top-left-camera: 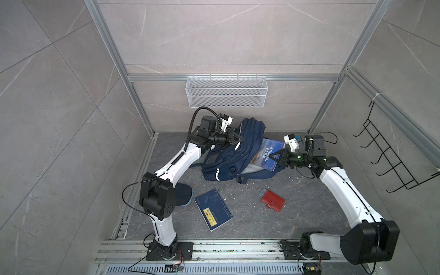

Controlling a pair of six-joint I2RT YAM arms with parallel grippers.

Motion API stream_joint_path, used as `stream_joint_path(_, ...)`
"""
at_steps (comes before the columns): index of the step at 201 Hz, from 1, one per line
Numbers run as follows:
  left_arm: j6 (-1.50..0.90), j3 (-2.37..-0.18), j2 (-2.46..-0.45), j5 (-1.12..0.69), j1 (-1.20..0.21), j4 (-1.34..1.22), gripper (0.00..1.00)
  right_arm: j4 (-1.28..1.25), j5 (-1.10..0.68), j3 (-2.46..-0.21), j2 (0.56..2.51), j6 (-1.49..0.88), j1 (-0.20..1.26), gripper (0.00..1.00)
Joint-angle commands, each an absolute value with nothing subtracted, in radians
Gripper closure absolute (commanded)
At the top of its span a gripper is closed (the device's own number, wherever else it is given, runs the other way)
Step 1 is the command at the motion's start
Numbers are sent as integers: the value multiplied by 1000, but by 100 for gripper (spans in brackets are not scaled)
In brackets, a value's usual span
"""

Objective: Pack books, pencil case, and school supplies into a backpack
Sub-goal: Place the book in the student bag.

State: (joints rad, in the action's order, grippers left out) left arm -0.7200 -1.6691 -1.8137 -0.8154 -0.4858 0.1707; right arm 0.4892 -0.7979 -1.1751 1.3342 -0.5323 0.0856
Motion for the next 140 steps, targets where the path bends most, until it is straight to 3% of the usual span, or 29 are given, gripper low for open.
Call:
stream_joint_path(1,-732,-1708,-1713,-971,-496,-79,100,351,-856,-1177,1390,-541,121,100)
stream_joint_path(140,-789,-1740,-1763,-1001,-601,-134,100,259,-589,-1368,1875,-523,274,100)
